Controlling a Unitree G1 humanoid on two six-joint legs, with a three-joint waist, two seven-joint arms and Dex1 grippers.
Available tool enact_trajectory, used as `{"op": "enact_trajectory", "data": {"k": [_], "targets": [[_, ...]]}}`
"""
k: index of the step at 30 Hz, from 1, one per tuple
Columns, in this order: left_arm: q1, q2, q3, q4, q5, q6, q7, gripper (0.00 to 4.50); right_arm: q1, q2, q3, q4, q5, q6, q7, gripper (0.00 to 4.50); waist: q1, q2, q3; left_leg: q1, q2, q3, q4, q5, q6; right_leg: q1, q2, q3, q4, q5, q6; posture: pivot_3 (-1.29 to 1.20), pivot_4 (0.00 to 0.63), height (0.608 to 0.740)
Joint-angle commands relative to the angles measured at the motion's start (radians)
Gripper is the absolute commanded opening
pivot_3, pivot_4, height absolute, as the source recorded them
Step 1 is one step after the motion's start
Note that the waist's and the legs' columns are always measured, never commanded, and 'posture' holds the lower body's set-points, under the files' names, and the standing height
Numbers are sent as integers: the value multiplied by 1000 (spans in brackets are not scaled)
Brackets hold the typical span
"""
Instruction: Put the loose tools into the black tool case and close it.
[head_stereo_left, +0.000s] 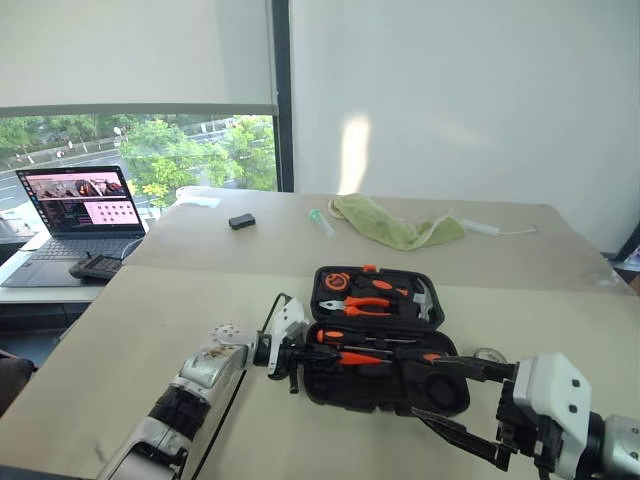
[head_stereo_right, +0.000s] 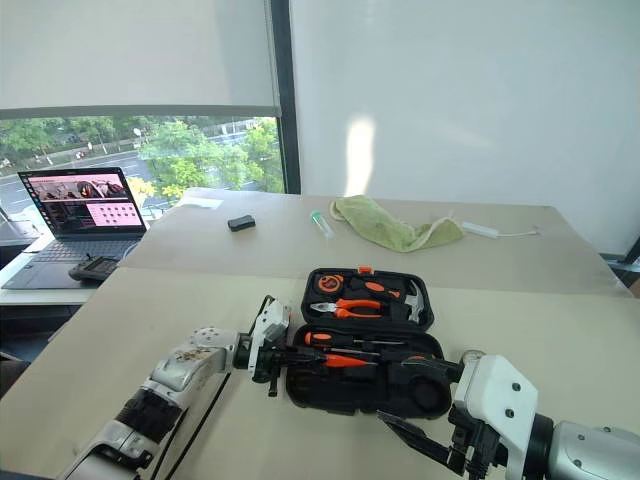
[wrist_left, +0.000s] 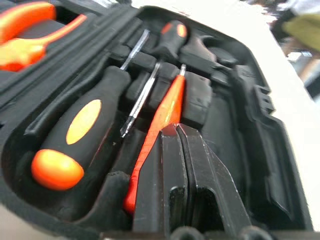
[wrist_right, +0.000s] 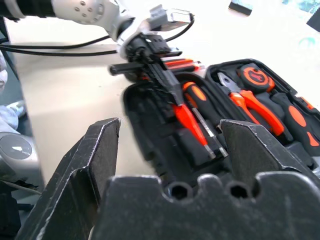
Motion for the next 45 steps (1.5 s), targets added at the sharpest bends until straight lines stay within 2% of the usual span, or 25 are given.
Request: {"op": "enact_trajectory", "data": {"k": [1, 4, 5, 8, 11, 13, 15, 17, 21, 24, 25, 27, 30, 33, 37, 41, 45], "targets": [[-36, 1, 23, 187, 98, -33, 80, 79, -7, -9, 0, -17, 6, -4, -6, 3736, -2, 2, 0, 0, 0, 0, -1, 0, -1, 1, 0, 0, -2, 1, 1, 0, 150, 740], [-72, -18, 29, 224, 69, 60, 36, 79, 4, -5, -2, -17, 3, -5, -6, 3736, -3, 2, 0, 0, 2, 0, -3, 8, -2, 1, 0, -2, -5, 5, 8, 0, 150, 740], [-97, -32, 51, 240, 32, 195, 50, 79, 7, -13, 2, -17, 14, -13, -17, 3736, -3, 2, 0, 0, 2, 0, -2, 10, -2, 1, 0, -2, -5, 8, 14, 0, 150, 740], [-153, -80, 105, 254, -30, 497, 134, 79, 37, -20, -11, -17, 39, -32, -24, 3736, 1, 2, 0, -1, 1, 0, -2, 11, -1, 0, 1, -3, -5, 10, 16, 0, 150, 740], [-145, -96, 97, 195, -13, 623, 191, 79, 76, -32, -13, -17, 52, -58, -34, 3736, -2, 1, 0, -4, -1, 0, -2, 14, 8, -1, 2, -3, -5, 15, 25, 0, 150, 740], [-113, -77, 53, 132, 22, 616, 190, 79, 87, -58, 1, -17, 71, -83, -62, 3736, -8, 3, -2, -7, -2, 1, -3, 11, 10, 0, 3, -3, -5, 13, 21, 0, 150, 740], [-106, -80, 63, 107, 16, 638, 202, 79, 89, -80, 8, -17, 88, -94, -83, 3736, -7, 3, -3, -6, -2, 3, -3, 7, 9, -1, 2, -1, -6, 17, 12, 0, 150, 740], [-73, -70, 77, 29, -6, 587, 173, 79, 111, -104, 9, -17, 94, -122, -89, 3736, -5, 4, -3, -8, -1, 2, -3, 5, 10, -3, 1, 0, -7, 16, 9, 0, 150, 740], [-43, -68, 285, -146, -191, 602, 129, 79, 59, -107, 32, -17, 86, -114, -111, 3736, -8, 6, -3, -20, -1, 2, -3, 5, 8, -16, 0, 0, -6, 15, 6, 0, 150, 740], [-11, -18, 372, -289, -245, 616, 156, 79, -47, -92, 84, 9, 73, -86, -103, 3736, -14, -4, 5, -29, 1, 2, -3, 8, 4, -25, 2, -1, -5, 15, 3, 0, 150, 740], [13, 0, 390, -345, -240, 600, 183, 314, -82, -86, 110, 37, 61, -88, -86, 3736, -15, -5, 6, -36, 1, 2, -2, 12, -2, -33, 3, -1, -4, 17, 2, 0, 150, 740], [54, 25, 416, -425, -241, 597, 224, 795, -130, -84, 162, 70, 18, -80, -55, 3736, -15, -5, 6, -38, 0, 0, -1, 13, -4, -34, 5, -1, -4, 19, 3, 0, 150, 740], [126, 54, 446, -562, -225, 629, 328, 1917, -190, -68, 197, 85, 17, -61, -41, 3736, -4, -4, 7, -38, -2, 1, 0, 12, -2, -32, 6, -2, -6, 18, 4, 0, 150, 740], [224, 102, 410, -717, -173, 654, 422, 2995, -217, -56, 209, 102, 3, -53, -4, 3736, -3, -4, 8, -38, -3, 1, 0, 11, 1, -32, 6, -2, -7, 18, 4, 0, 150, 740], [284, 133, 332, -815, -123, 743, 535, 4426, -253, -41, 229, 128, -16, -40, 20, 3736, 2, -5, 8, -39, -3, 1, 1, 10, 1, -31, 6, -2, -7, 17, 5, 0, 150, 740], [284, 118, 277, -839, -120, 824, 600, 4426, -287, -37, 241, 121, -12, -16, 36, 3736, 0, -5, 9, -38, -3, 2, 2, 11, 1, -31, 7, -1, -5, 19, 5, 0, 150, 740], [270, 99, 216, -803, -54, 894, 710, 4426, -274, -37, 200, 109, 1, 7, 52, 3736, 0, -4, 8, -36, -2, 1, 1, 10, 2, -30, 8, -1, -2, 19, 5, 0, 150, 740]]}}
